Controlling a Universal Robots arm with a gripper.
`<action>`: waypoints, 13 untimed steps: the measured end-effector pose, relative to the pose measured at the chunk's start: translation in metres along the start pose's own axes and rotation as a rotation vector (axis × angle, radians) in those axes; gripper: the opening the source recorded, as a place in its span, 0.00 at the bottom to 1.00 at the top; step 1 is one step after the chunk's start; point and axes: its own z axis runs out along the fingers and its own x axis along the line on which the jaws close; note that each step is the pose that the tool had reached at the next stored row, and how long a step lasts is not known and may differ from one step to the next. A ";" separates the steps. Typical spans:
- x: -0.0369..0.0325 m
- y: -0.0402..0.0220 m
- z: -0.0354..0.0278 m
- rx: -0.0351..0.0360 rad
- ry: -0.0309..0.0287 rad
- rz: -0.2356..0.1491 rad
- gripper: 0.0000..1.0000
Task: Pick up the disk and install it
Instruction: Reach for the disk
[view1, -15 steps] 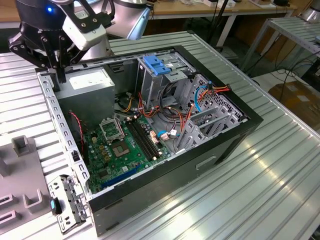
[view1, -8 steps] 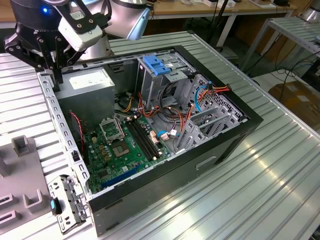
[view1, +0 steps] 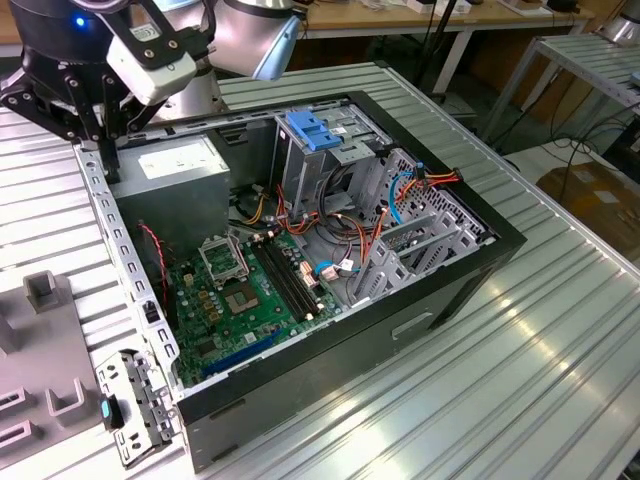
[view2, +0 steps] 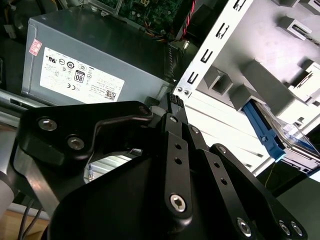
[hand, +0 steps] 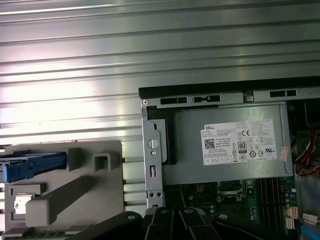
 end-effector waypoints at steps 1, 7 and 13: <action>0.0006 -0.0001 0.0001 0.0000 0.0003 0.000 0.11; 0.0048 -0.0004 0.0006 0.0002 0.0025 0.000 0.11; 0.0104 -0.0009 0.0013 0.0004 0.0053 0.000 0.11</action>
